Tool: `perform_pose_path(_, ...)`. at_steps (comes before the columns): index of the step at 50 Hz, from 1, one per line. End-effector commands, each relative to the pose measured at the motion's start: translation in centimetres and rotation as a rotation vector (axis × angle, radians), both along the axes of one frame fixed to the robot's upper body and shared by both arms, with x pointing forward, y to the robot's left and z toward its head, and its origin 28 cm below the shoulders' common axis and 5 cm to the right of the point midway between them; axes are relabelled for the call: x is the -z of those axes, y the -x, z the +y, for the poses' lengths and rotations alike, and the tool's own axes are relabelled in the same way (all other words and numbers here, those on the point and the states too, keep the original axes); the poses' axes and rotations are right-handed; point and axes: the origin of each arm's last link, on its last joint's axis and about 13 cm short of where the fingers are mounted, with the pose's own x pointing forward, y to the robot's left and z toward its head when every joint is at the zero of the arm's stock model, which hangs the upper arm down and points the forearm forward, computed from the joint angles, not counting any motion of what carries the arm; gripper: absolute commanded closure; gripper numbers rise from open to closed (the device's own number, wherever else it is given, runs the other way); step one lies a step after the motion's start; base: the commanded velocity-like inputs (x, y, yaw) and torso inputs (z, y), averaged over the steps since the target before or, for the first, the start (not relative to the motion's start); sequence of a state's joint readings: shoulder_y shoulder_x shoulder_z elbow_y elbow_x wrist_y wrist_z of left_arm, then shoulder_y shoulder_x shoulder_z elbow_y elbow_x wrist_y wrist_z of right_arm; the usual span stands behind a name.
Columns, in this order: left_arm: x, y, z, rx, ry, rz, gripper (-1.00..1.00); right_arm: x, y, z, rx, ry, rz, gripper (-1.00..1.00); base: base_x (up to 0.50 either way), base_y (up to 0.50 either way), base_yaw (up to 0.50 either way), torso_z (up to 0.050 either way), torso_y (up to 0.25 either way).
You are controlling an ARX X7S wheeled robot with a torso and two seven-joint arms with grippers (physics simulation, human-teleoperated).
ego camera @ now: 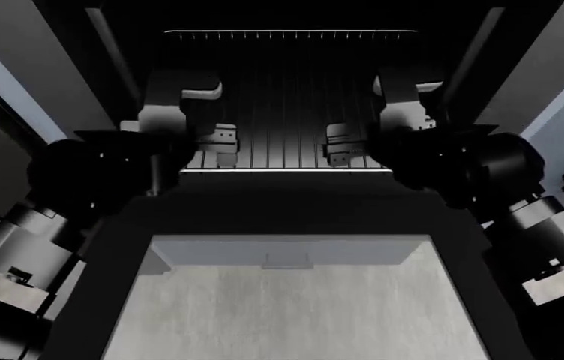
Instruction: Fully slide the oven rack out.
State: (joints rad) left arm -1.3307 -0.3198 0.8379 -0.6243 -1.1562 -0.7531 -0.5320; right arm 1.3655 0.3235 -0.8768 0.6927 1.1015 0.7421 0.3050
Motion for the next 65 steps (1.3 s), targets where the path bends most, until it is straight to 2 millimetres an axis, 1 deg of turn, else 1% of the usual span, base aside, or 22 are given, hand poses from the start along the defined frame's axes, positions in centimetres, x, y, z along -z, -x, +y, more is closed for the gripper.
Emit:
perform_pose_path(1, 2.9, 0.8, 1.0, -0.030, -0.003, 0.073, -1.00, 3.2, 0.9, -0.9, 0.016, -0.014, 0.070, -1.00, 0.00, 0.00, 0.00, 0.000, 0.000)
perform_pose_path(6, 4.0, 1.0, 1.2, -0.042, 0.007, 0.090, -1.00, 4.3, 1.3, -1.2, 0.022, -0.007, 0.090, -1.00, 0.00, 0.00, 0.00, 0.000, -0.005)
perform_pose_path(15, 5.5, 1.9, 1.6, -0.044, 0.006, 0.121, -1.00, 6.1, 2.0, -2.0, 0.044, -0.005, 0.123, -1.00, 0.00, 0.00, 0.00, 0.000, -0.008)
perform_pose_path(20, 5.9, 2.4, 1.9, -0.049, -0.005, 0.136, -1.00, 6.9, 2.4, -2.4, 0.053, 0.001, 0.141, -1.00, 0.00, 0.00, 0.00, 0.000, -0.011)
perform_pose_path(25, 5.7, 2.5, 2.2, -0.052, -0.021, 0.148, -1.00, 7.5, 3.2, -3.0, 0.065, 0.009, 0.165, -1.00, 0.00, 0.00, 0.00, 0.000, -0.010)
perform_pose_path(32, 5.4, 2.9, 2.3, -0.044, -0.048, 0.160, -1.00, 7.4, 4.0, -3.5, 0.076, 0.022, 0.180, -1.00, 0.00, 0.00, 0.00, 0.000, -0.009)
perform_pose_path(36, 5.8, 3.2, 2.3, -0.039, -0.055, 0.173, -1.00, 7.5, 4.4, -3.8, 0.080, 0.028, 0.187, -1.00, 0.00, 0.00, 0.00, 0.000, -0.008)
perform_pose_path(50, 5.9, 4.1, 2.6, -0.029, -0.132, 0.237, -1.00, 6.9, 5.8, -3.9, 0.082, 0.035, 0.233, -1.00, 0.00, 0.00, 0.00, 0.000, -0.010)
perform_pose_path(57, 7.4, 5.6, 2.5, -0.014, -0.125, 0.293, -1.00, 7.8, 7.0, -4.1, 0.076, 0.032, 0.260, -1.00, 0.00, 0.00, 0.00, 0.000, -0.010)
perform_pose_path(65, 8.6, 7.4, 2.9, -0.013, -0.109, 0.355, -1.00, 7.9, 9.4, -4.3, 0.080, 0.025, 0.289, -1.00, 0.00, 0.00, 0.00, 0.000, -0.010)
